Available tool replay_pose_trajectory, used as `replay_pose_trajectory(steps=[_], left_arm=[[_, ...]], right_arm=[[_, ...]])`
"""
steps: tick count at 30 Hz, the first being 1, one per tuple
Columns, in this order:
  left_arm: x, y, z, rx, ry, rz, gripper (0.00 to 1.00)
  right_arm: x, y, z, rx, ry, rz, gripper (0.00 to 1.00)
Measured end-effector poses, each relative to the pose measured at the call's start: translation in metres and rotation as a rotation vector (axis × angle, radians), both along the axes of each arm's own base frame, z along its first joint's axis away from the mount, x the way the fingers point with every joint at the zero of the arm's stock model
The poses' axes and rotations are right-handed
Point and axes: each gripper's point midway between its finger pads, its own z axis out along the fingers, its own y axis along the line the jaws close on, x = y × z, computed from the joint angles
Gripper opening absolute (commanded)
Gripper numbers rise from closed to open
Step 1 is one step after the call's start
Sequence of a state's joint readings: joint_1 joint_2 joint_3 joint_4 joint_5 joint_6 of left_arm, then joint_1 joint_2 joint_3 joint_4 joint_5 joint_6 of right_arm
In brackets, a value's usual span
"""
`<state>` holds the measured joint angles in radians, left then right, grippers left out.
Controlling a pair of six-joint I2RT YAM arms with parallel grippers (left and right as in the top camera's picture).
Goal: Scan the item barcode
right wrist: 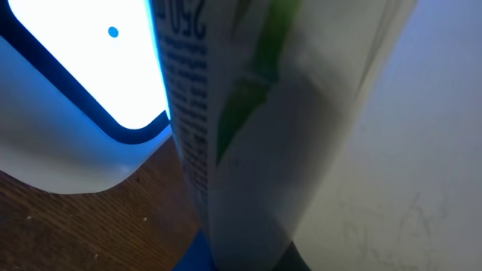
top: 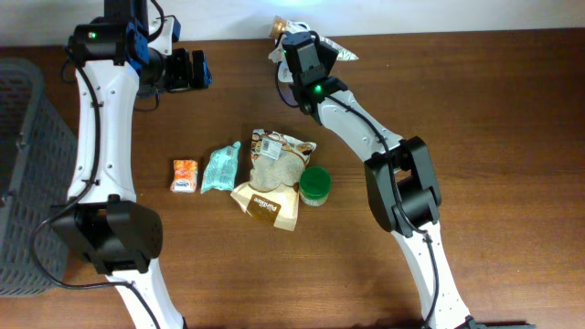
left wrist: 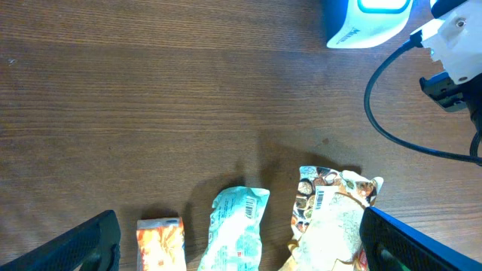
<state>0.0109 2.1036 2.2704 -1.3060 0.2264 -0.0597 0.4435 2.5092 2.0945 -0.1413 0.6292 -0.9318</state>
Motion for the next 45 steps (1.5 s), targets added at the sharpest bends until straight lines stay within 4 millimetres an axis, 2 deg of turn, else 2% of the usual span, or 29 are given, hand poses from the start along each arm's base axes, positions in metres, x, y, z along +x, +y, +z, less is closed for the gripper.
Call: replay_pose_trajectory(steps=[8,10,11,12,13,16,17,18,19,20,22,24,26,29,31,33,38,40,41,42,45], left_arm=[[0.0,0.0,0.0,0.0,0.0,0.0,0.99],[0.0,0.0,0.0,0.0,0.0,0.0,0.99],[0.0,0.0,0.0,0.0,0.001,0.0,0.99],[0.0,0.0,0.0,-0.001,0.001,0.0,0.99],[0.0,0.0,0.0,0.0,0.001,0.0,0.99],[-0.001,0.0,0.0,-0.001,0.003,0.0,0.99],[-0.001,0.0,0.0,0.0,0.002,0.0,0.99],[-0.001,0.0,0.0,0.0,0.002,0.0,0.99],[-0.001,0.0,0.0,0.0,0.003,0.0,0.99],[-0.001,0.0,0.0,0.0,0.003,0.0,0.99],[-0.001,0.0,0.0,0.0,0.002,0.0,0.99],[-0.001,0.0,0.0,0.0,0.003,0.0,0.99],[0.0,0.0,0.0,0.0,0.002,0.0,0.99],[0.0,0.0,0.0,0.0,0.002,0.0,0.99],[0.0,0.0,0.0,0.0,0.002,0.0,0.99],[-0.001,0.0,0.0,0.0,0.002,0.0,0.99],[-0.001,0.0,0.0,0.0,0.002,0.0,0.99],[0.0,0.0,0.0,0.0,0.002,0.0,0.99],[0.0,0.0,0.0,0.0,0.002,0.0,0.99],[-0.001,0.0,0.0,0.0,0.003,0.0,0.99],[-0.001,0.0,0.0,0.0,0.003,0.0,0.99]], right_arm=[[-0.004,-0.002,-0.006,0.021,0.02,-0.022,0.04],[-0.016,-0.01,-0.013,0.052,0.098,-0.048,0.04],[-0.024,-0.012,-0.011,0.069,0.133,-0.051,0.04],[-0.032,-0.014,-0.001,0.115,0.162,-0.056,0.04],[-0.045,-0.019,0.023,0.198,0.188,-0.069,0.04],[-0.088,-0.036,0.115,0.502,0.204,-0.097,0.04],[-0.114,-0.052,0.152,0.631,0.222,-0.12,0.04],[-0.148,-0.079,0.185,0.774,0.259,-0.173,0.04],[-0.166,-0.098,0.2,0.843,0.27,-0.22,0.04],[-0.179,-0.114,0.202,0.889,0.307,-0.261,0.04],[-0.217,-0.15,0.174,0.977,0.487,-0.425,0.04],[-0.225,-0.172,0.146,1.015,0.569,-0.53,0.04],[-0.233,-0.197,0.097,1.053,0.667,-0.659,0.04],[-0.241,-0.217,0.036,1.118,0.743,-0.75,0.04],[-0.245,-0.226,0.009,1.167,0.751,-0.777,0.04],[-0.247,-0.234,-0.007,1.204,0.749,-0.801,0.04],[-0.269,-0.279,-0.045,1.333,0.691,-0.992,0.04],[-0.28,-0.294,-0.055,1.371,0.669,-1.063,0.04],[-0.292,-0.306,-0.065,1.4,0.661,-1.129,0.04],[-0.302,-0.315,-0.07,1.419,0.653,-1.178,0.04],[-0.313,-0.329,-0.076,1.445,0.634,-1.232,0.04]])
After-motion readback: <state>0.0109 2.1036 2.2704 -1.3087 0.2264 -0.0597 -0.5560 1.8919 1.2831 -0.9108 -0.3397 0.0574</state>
